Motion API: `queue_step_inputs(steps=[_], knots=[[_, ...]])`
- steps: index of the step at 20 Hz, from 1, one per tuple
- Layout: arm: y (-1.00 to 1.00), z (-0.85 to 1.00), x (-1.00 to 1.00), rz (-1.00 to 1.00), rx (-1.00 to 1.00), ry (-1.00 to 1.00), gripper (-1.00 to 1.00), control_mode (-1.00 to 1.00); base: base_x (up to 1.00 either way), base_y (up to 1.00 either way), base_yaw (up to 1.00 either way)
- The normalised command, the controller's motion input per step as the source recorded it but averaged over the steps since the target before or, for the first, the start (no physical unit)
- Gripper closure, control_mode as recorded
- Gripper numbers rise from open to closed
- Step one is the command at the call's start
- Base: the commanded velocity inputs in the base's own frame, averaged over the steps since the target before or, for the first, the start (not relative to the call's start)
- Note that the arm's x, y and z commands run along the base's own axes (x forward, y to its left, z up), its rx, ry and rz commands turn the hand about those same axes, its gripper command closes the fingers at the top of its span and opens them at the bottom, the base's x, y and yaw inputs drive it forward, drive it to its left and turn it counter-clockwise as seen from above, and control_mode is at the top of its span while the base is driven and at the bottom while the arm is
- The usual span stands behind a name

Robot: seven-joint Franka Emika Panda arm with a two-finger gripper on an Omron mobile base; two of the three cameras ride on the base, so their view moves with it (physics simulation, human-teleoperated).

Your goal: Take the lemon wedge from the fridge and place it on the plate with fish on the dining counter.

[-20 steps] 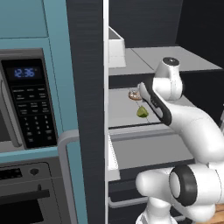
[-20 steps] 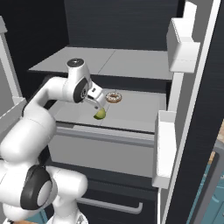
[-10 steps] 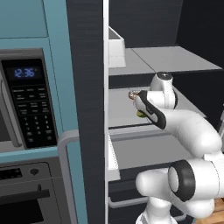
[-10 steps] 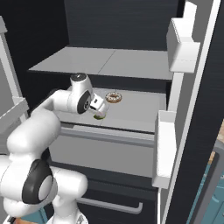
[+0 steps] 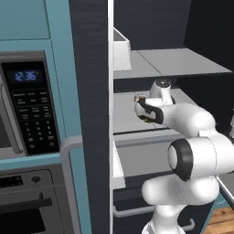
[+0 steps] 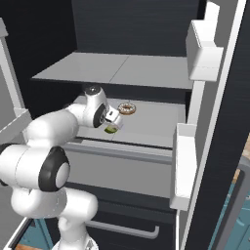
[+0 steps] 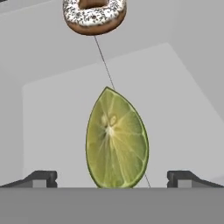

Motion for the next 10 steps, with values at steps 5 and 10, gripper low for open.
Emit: queue_step_inputs(steps=[5,10], knots=[[-0.04,-0.35,0.37,0.00,-0.03,0.03,-1.00,-1.00,0.00,0.00,0.00],[-0.11,-0.39,0.00,0.00,-0.02,0.10,-1.00,-1.00,0.00,0.00,0.00]])
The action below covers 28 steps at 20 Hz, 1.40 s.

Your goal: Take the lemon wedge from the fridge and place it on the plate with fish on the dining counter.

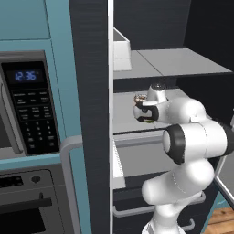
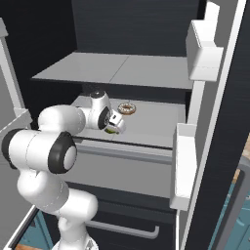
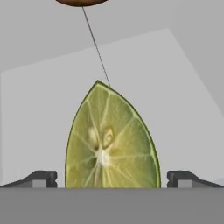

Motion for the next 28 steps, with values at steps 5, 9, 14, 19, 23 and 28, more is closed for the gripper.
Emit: queue_step_inputs(steps=[5,9,14,19,23,28], knots=[[-0.04,-0.30,0.06,0.00,-0.02,0.03,-1.00,-1.00,0.00,0.00,0.00],[0.00,-0.18,0.19,0.00,-0.02,-0.02,1.00,-1.00,0.00,0.00,0.00],[0.00,-0.01,0.01,0.00,0.00,0.00,1.00,-1.00,0.00,0.00,0.00],[0.00,0.14,-0.68,0.00,0.01,0.00,1.00,-1.00,0.00,0.00,0.00],[0.00,0.64,-1.00,-0.01,0.03,-0.10,1.00,-1.00,0.00,0.00,0.00],[0.00,0.63,-1.00,-0.02,0.05,-0.12,1.00,-1.00,0.00,0.00,0.00]])
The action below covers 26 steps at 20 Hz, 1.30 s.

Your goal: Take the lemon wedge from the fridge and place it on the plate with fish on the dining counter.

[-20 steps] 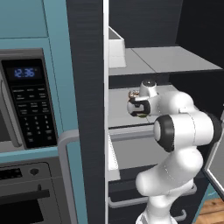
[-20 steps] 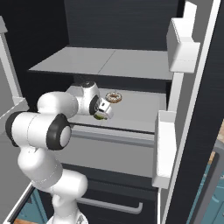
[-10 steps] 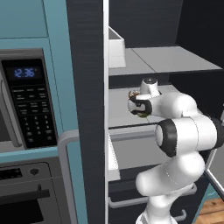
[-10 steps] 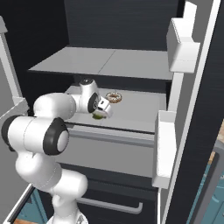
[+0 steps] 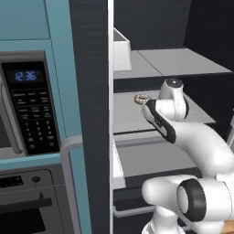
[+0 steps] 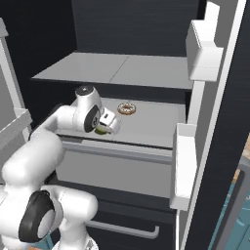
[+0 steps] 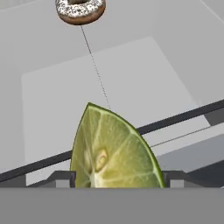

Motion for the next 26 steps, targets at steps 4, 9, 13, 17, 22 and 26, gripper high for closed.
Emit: queue_step_inputs(steps=[4,9,13,17,22,26], knots=[[-0.09,0.91,-1.00,-0.02,0.10,-0.14,1.00,-1.00,0.00,0.00,0.00],[-0.09,0.76,-1.00,-0.01,0.09,-0.06,1.00,-1.00,0.00,0.00,0.00],[-0.01,0.36,-1.00,0.00,0.01,-0.13,1.00,-1.00,0.00,0.00,0.00],[0.00,0.95,-0.62,0.00,0.00,-0.14,1.00,-1.00,0.00,0.00,0.00],[0.08,0.36,-0.62,0.00,-0.04,-0.10,1.00,1.00,-0.20,-0.02,0.01],[0.00,0.00,0.00,0.00,0.00,0.00,1.00,1.00,-1.00,-0.09,0.27]])
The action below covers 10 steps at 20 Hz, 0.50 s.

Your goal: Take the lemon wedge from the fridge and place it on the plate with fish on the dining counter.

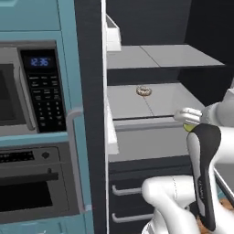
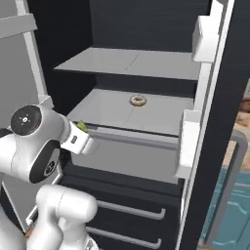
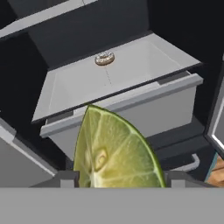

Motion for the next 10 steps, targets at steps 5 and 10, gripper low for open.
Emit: queue_step_inputs(steps=[5,10], knots=[[0.00,0.00,0.00,0.00,0.00,0.00,1.00,1.00,-0.93,-0.23,0.57],[0.00,0.00,0.00,0.00,0.00,0.00,1.00,1.00,-0.71,-0.01,0.71]])
